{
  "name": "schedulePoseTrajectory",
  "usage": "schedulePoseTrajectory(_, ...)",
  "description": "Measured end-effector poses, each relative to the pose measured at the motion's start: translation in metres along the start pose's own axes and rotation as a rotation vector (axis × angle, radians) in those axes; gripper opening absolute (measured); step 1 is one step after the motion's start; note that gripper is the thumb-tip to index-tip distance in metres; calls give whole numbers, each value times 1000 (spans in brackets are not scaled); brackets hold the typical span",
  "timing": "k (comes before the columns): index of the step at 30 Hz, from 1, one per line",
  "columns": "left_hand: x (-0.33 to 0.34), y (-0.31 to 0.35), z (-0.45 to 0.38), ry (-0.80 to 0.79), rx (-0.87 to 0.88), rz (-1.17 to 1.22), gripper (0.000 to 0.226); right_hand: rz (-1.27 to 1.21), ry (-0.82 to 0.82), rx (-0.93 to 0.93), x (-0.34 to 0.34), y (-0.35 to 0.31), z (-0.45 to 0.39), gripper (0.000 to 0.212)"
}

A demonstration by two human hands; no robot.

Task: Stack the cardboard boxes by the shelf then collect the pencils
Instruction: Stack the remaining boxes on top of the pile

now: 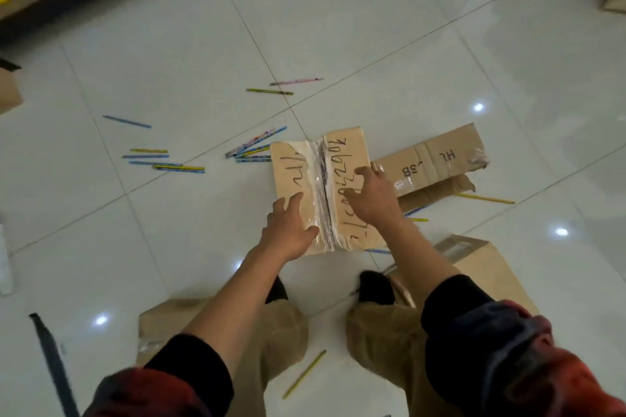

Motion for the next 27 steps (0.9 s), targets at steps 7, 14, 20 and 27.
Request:
schedulePoseTrajectory(7, 8, 26, -154, 73, -114, -126, 119, 396, 92, -200, 26, 46, -138, 95)
schedulePoseTrajectory(14, -18, 65, -214, 256, -156, -233, 139, 394, 217, -274, 20, 69, -192, 102)
schedulePoseTrajectory(20, -13, 44, -211, 326, -224, -9, 150, 402, 169, -169, 20, 81, -181, 106)
schedulePoseTrajectory(27, -7, 35, -201, 365, -246, 16, 146, 269, 161, 66, 26, 102, -166, 116)
Point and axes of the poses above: each hand's wrist, its own z-axis away from the middle knuckle, its own x-axis out of the palm, y = z × x, the point moved 7 cm from there along -z, towards the middle knuckle, and after that the axes turned 11 degrees about -x, right-handed, at the moved point
